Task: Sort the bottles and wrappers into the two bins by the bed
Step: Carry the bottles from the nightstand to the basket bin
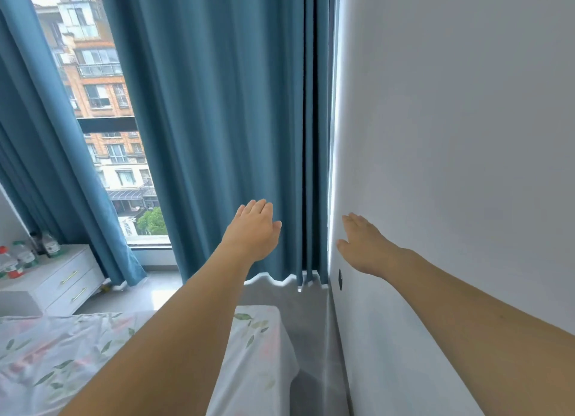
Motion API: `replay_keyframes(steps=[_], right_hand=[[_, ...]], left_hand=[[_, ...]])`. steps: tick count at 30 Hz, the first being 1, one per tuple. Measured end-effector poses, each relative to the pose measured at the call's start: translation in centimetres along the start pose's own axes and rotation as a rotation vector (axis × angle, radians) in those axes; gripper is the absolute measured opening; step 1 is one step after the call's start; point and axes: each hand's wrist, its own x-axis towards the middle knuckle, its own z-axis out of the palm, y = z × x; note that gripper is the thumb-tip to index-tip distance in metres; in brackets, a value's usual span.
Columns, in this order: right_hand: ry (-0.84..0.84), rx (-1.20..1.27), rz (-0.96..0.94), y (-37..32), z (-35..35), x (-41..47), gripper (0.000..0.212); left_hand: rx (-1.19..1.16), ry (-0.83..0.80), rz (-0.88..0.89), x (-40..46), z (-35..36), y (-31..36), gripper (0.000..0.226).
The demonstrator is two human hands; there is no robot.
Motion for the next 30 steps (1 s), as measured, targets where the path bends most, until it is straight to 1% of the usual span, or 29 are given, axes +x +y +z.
replay_keyframes(steps=[2, 5, 8, 15, 20, 23, 27, 30], right_hand=[[0.006, 0.007, -0.006, 0.6, 0.0, 3.8, 0.06], [-0.007, 0.008, -0.006, 2.0, 0.8, 9.0, 0.061], [-0.037, -0.008, 0.033, 3.5, 1.1, 13.9, 0.06], [-0.042, -0.009, 0.054, 6.2, -0.7, 26.3, 0.057], [0.0, 0.032, 0.024, 5.7, -2.1, 34.8, 0.048], [0.009, 0.041, -0.01, 4.9, -1.9, 38.6, 0.047], [0.002, 0.025, -0.042, 3.9, -1.8, 43.2, 0.055], [0.014, 0.023, -0.054, 3.8, -1.5, 47.6, 0.055]], left_hand=[[0.007, -0.012, -0.021, 3.7, 1.0, -1.1, 0.048], [0.015, -0.034, 0.008, 8.9, 3.2, -1.8, 0.049], [0.019, -0.046, 0.03, 14.0, 5.6, -2.7, 0.05], [-0.002, -0.087, -0.005, 25.4, 8.1, -5.1, 0.055], [-0.001, -0.061, 0.004, 31.4, 9.5, -7.2, 0.052], [0.029, -0.087, -0.015, 34.2, 10.4, -9.3, 0.054], [0.051, -0.087, -0.046, 39.1, 11.3, -12.4, 0.056], [0.072, -0.087, -0.02, 42.9, 12.5, -14.5, 0.056]])
